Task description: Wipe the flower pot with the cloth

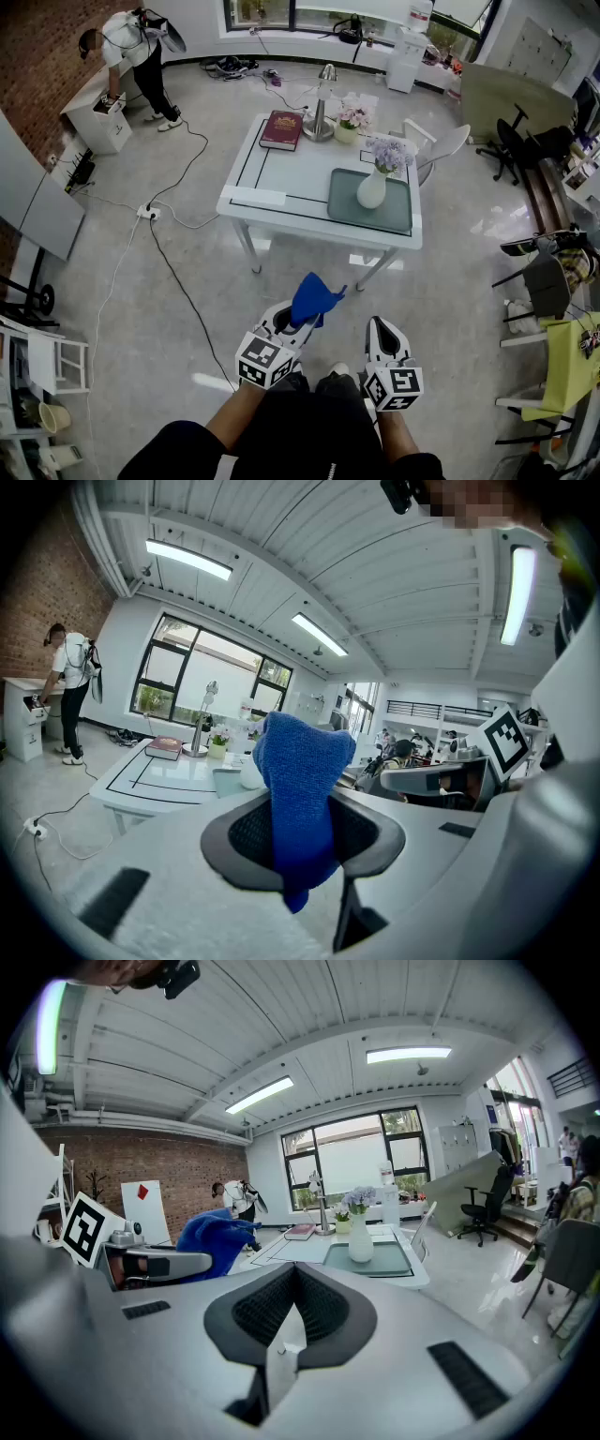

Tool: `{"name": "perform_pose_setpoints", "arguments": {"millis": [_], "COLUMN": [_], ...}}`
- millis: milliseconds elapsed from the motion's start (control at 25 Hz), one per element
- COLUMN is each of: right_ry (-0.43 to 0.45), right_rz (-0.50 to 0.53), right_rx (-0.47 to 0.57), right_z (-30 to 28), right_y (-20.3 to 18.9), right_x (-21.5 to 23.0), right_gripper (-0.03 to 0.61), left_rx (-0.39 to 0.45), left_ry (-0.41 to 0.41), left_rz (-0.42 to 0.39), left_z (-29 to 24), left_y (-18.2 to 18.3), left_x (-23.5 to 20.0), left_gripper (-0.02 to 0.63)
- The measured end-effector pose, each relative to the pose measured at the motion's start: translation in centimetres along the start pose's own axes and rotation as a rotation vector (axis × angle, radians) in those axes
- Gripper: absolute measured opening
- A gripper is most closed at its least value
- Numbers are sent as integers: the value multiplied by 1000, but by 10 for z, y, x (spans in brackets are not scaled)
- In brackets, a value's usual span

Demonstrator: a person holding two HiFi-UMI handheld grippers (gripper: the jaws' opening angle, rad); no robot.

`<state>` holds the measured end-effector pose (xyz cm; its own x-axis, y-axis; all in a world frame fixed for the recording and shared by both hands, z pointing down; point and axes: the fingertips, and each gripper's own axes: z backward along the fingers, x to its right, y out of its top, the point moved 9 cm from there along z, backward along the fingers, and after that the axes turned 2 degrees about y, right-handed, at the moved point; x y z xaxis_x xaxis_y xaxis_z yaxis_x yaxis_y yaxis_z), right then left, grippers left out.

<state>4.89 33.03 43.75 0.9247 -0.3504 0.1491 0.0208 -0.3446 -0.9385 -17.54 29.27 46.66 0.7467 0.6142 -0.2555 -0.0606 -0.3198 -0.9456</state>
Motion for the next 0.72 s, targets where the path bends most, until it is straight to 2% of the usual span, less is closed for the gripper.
{"name": "perform_pose_setpoints", "arguments": {"millis": [400,720], "right_ry": [11,3], "right_rz": [-35,-101], "right_rx": [30,-31], "right_z": [-9,-20], "right_y": [2,-9], "right_x": [-4,13], "right_gripper": [11,11], "left_rx": [-8,-50], "left_ry": [-16,-33], "left_rz": [12,43], "left_z": [-4,-34], "left_y": [0,-1], "left_x": [-14,-26], "left_gripper": [124,124]}}
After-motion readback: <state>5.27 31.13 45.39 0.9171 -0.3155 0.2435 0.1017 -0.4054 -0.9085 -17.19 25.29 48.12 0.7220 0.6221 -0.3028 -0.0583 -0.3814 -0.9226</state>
